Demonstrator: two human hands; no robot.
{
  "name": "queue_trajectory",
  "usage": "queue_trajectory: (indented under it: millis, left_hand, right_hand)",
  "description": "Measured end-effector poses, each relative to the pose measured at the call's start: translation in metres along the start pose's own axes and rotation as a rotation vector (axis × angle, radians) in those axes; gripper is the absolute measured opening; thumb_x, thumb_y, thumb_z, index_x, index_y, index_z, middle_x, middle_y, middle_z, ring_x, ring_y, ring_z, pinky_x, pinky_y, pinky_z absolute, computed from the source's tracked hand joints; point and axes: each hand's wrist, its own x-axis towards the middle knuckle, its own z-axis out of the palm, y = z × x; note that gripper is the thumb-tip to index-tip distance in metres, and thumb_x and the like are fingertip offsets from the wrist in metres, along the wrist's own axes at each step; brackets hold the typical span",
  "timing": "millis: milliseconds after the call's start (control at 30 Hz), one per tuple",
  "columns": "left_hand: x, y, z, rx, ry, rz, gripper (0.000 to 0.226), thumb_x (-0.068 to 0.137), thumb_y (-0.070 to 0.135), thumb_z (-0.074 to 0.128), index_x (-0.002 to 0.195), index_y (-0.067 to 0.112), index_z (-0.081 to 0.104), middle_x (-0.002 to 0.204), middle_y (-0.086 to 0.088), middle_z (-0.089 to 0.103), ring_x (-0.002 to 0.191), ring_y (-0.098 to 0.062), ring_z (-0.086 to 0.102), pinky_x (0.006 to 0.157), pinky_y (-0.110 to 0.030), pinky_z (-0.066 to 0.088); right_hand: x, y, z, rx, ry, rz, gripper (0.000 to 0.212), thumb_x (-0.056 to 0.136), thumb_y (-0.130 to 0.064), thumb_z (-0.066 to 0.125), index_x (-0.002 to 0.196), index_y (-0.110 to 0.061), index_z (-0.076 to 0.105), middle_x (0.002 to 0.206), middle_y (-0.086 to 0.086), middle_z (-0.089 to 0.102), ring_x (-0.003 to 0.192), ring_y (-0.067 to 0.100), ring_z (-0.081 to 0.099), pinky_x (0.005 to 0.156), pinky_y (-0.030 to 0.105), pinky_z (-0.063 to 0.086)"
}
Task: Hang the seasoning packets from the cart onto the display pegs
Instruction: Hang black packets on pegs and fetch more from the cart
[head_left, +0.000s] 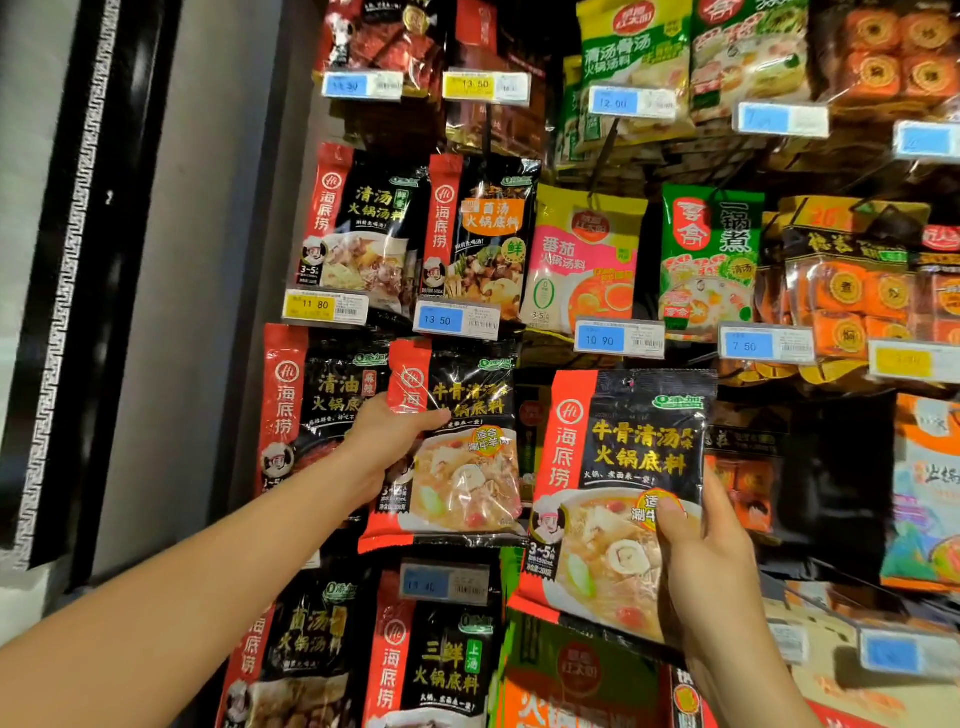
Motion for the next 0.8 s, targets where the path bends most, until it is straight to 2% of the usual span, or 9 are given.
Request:
queue_trajectory:
  millis: [167,233,333,433,533,600,667,733,800]
  left_hand:
    - [0.011,-0.006,-0.002,0.073,0.012,-0.023,0.042,0.081,0.029,0.086,0.107,0.011,0.059,0.088,-0.011,0.063,0.065,-0.020,0.053,0.046,-0.027,0.039]
    - [0.016,-0.012,0.000,0.156,0.068,0.013,0.044,0.081,0.034,0.085,0.107,0.013,0.056,0.094,-0.008,0.064,0.074,-0.022,0.059,0.054,-0.031,0.044]
    - [0.021,-0.021,-0.003,0.440,0.145,0.112,0.055,0.083,0.048,0.080,0.118,0.016,0.050,0.106,-0.003,0.064,0.094,-0.027,0.063,0.074,-0.036,0.049]
    - [0.020,-0.020,-0.016,0.818,0.105,0.195,0.047,0.093,0.052,0.066,0.119,0.016,0.051,0.107,-0.002,0.065,0.095,-0.030,0.065,0.074,-0.035,0.047]
    - [0.012,0.004,-0.033,1.160,0.190,0.383,0.030,0.094,0.045,0.059,0.107,0.017,0.059,0.102,-0.008,0.071,0.086,-0.031,0.066,0.074,-0.037,0.053]
    - [0.008,0.031,-0.040,1.147,0.332,0.586,0.025,0.094,0.038,0.059,0.106,0.017,0.059,0.098,-0.007,0.069,0.086,-0.033,0.066,0.070,-0.038,0.050]
    - [0.008,0.060,-0.043,0.941,0.360,0.781,0.028,0.095,0.033,0.063,0.118,0.017,0.058,0.102,-0.002,0.065,0.090,-0.027,0.063,0.071,-0.037,0.046]
    - [0.017,0.083,-0.046,0.825,0.226,0.868,0.048,0.094,0.034,0.068,0.137,0.018,0.054,0.127,-0.003,0.062,0.114,-0.023,0.059,0.092,-0.042,0.051]
    - [0.029,0.093,-0.047,0.945,0.101,0.880,0.064,0.094,0.036,0.070,0.150,0.022,0.044,0.149,-0.003,0.049,0.137,-0.023,0.044,0.114,-0.046,0.040]
  right_hand:
    - [-0.003,0.000,0.000,-0.053,0.004,-0.013,0.052,0.108,-0.014,0.048,0.151,-0.042,0.042,0.127,-0.032,0.050,0.126,0.004,0.046,0.104,0.032,0.035]
    - [-0.004,-0.004,0.003,-0.055,0.004,-0.004,0.053,0.108,-0.013,0.049,0.153,-0.040,0.041,0.127,-0.032,0.048,0.122,0.001,0.044,0.102,0.030,0.033]
    - [-0.004,-0.006,0.009,-0.063,-0.024,-0.016,0.053,0.107,-0.012,0.050,0.154,-0.034,0.041,0.137,-0.023,0.047,0.127,0.001,0.040,0.104,0.028,0.031]
    - [0.000,-0.003,0.025,-0.057,-0.090,-0.016,0.054,0.106,-0.014,0.052,0.152,-0.036,0.036,0.133,-0.029,0.043,0.127,0.000,0.036,0.105,0.026,0.030]
    - [0.006,0.007,0.055,-0.040,-0.179,0.069,0.057,0.106,-0.018,0.054,0.158,-0.030,0.034,0.155,-0.013,0.039,0.144,0.013,0.039,0.116,0.036,0.034]
    - [0.010,0.015,0.076,-0.010,-0.232,0.121,0.053,0.106,-0.019,0.055,0.153,-0.037,0.042,0.155,-0.012,0.045,0.140,0.012,0.048,0.117,0.039,0.039]
    - [0.017,0.020,0.097,0.025,-0.288,0.143,0.041,0.106,-0.016,0.053,0.129,-0.050,0.055,0.130,-0.025,0.064,0.111,-0.008,0.062,0.098,0.021,0.051]
    - [0.019,0.014,0.113,0.080,-0.313,0.185,0.040,0.107,-0.014,0.051,0.104,-0.054,0.052,0.103,-0.035,0.059,0.087,-0.018,0.059,0.074,0.010,0.047]
    - [0.024,0.014,0.129,0.092,-0.300,0.196,0.037,0.107,-0.015,0.051,0.111,-0.051,0.054,0.112,-0.030,0.061,0.098,-0.011,0.060,0.081,0.017,0.049]
